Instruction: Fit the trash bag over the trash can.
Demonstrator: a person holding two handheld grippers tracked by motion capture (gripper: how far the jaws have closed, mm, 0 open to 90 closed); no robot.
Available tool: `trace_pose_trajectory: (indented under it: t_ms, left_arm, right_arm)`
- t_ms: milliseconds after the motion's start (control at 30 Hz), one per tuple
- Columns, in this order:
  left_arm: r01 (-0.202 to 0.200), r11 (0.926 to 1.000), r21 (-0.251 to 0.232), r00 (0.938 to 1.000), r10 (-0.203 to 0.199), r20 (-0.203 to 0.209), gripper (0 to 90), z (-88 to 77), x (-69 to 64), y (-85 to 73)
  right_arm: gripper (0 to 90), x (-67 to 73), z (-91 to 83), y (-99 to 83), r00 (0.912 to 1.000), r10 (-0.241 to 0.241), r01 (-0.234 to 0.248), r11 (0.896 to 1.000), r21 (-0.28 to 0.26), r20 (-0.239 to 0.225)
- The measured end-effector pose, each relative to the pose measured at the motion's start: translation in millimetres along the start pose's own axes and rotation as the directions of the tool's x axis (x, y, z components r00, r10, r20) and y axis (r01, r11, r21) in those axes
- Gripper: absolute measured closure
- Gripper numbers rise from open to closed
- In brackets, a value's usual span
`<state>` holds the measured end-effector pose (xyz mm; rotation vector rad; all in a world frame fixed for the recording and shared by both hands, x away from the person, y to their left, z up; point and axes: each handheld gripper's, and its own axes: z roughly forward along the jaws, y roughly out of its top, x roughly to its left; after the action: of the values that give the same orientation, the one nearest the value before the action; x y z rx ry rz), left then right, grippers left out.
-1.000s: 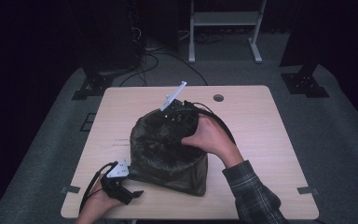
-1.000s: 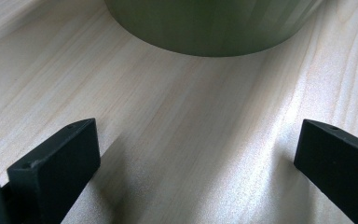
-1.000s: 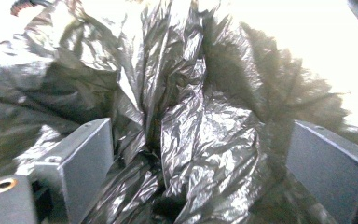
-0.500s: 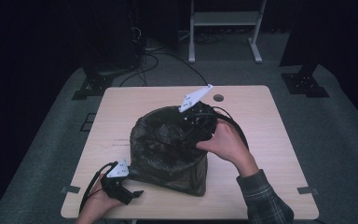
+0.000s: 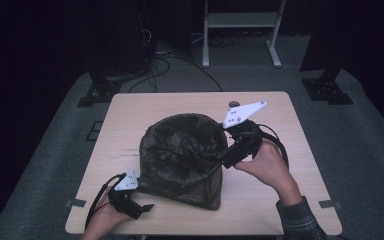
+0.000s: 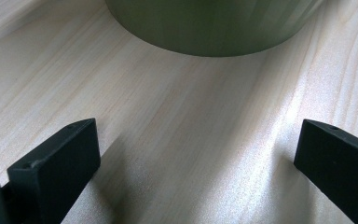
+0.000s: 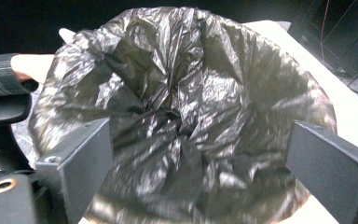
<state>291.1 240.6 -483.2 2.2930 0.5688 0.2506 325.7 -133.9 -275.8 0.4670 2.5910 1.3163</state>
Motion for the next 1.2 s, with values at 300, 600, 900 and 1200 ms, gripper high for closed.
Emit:
trace_pose_trajectory:
  t_ms: [300, 600, 900, 1200]
  left_arm:
    - [0.000, 1.0000, 0.001, 1.0000, 0.000, 0.001, 0.0, -0.1, 0.0, 0.0]
    - [0.000, 1.0000, 0.001, 1.0000, 0.000, 0.000, 0.0, -0.1, 0.0, 0.0]
    - [0.000, 1.0000, 0.001, 1.0000, 0.000, 0.000, 0.0, -0.1, 0.0, 0.1]
    - [0.000, 1.0000, 0.001, 1.0000, 0.000, 0.001, 0.0, -0.1, 0.0, 0.0]
  right_arm:
    - [6.5, 1.4, -16.2, -31.4, 0.9991, 0.041, -0.041, 0.998, -0.049, -0.004]
    - [6.4, 3.6, -11.4, -56.4, 0.9982, 0.060, -0.060, 0.997, -0.053, -0.008]
    - [6.5, 6.5, -2.6, -83.1, 0.9962, 0.084, -0.085, 0.995, -0.061, -0.025]
    - [6.5, 8.2, 13.5, -114.2, 0.9924, 0.118, -0.120, 0.991, -0.052, -0.034]
